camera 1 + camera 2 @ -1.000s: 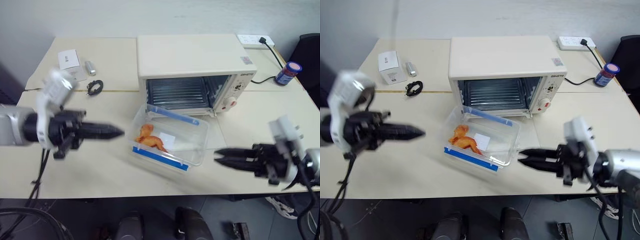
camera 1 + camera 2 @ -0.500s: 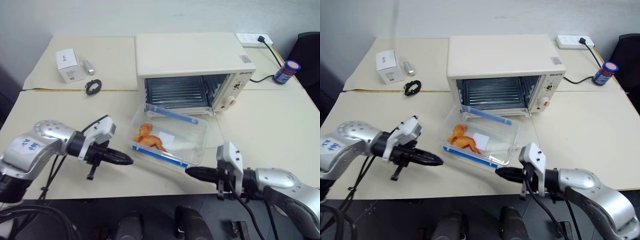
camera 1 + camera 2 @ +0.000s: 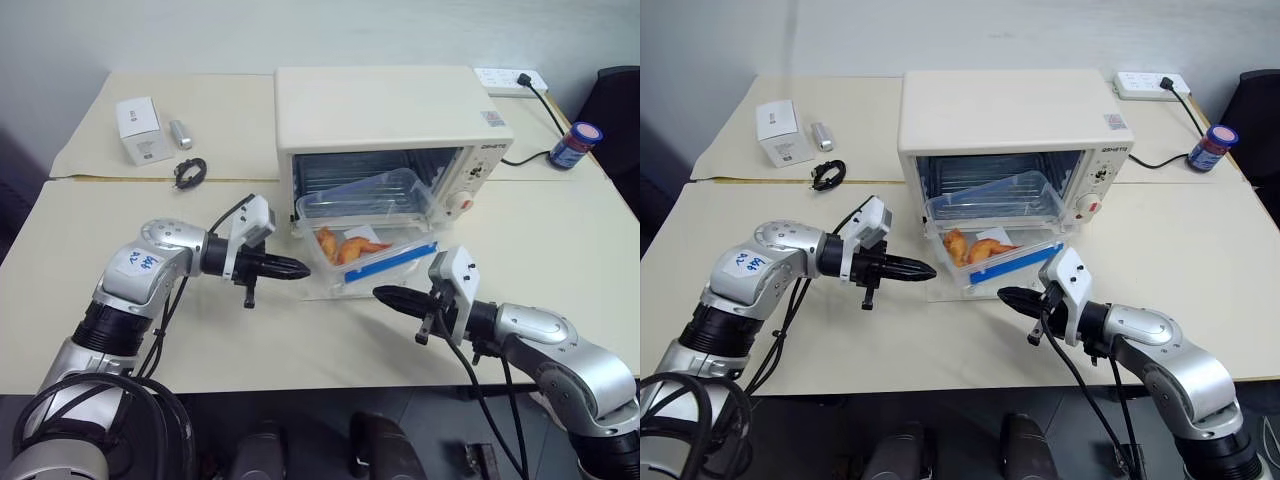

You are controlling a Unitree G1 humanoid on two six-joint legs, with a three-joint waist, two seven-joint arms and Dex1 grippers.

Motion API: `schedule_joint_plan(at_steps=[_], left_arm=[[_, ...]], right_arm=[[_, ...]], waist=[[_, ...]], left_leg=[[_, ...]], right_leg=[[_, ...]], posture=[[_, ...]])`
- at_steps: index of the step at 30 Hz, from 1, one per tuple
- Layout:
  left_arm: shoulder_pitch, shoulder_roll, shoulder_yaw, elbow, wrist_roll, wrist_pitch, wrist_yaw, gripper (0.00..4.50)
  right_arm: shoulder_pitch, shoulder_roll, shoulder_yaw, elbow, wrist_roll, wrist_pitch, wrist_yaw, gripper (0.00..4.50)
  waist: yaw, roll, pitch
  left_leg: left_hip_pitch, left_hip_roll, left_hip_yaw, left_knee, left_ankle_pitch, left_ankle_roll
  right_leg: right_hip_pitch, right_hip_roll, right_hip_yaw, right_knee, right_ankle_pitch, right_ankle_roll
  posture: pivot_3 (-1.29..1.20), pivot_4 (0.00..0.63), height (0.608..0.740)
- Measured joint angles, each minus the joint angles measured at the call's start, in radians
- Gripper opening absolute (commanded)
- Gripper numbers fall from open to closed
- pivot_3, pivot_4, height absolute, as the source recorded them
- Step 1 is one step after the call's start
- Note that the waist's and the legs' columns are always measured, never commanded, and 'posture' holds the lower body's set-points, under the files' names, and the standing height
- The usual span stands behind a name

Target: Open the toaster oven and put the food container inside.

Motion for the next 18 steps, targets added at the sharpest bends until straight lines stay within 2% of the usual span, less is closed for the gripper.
schedule_joint_plan(at_steps=[8,13,18], left_arm=[[-0.005,-0.028,0.016,-0.005,0.006,0.010,0.024,0.00],[-0.036,-0.056,0.062,0.030,0.027,0.000,0.090,0.00],[-0.024,0.026,0.171,-0.068,-0.087,0.131,0.048,0.00]], right_arm=[[-0.043,0.003,0.002,0.010,0.000,0.018,0.000,0.03],[-0.111,0.046,0.020,0.069,-0.032,0.012,-0.009,0.03],[-0.223,0.102,0.064,0.177,-0.097,-0.018,-0.021,0.03]], waist=[[0.000,0.000,0.000],[0.000,0.000,0.000],[-0.020,0.000,0.000]], left_leg=[[-0.001,0.000,0.000,0.002,-0.001,0.001],[-0.001,0.000,0.000,0.002,-0.001,0.001],[-0.002,0.000,0.000,0.001,-0.001,0.001]], right_leg=[[0.001,0.000,0.000,-0.001,0.001,0.001],[0.000,0.000,0.000,0.000,0.001,0.001],[-0.001,0.000,0.000,0.000,0.001,0.001]], posture=[[0.00,0.150,0.740],[0.00,0.150,0.740],[0.00,0.150,0.740]])
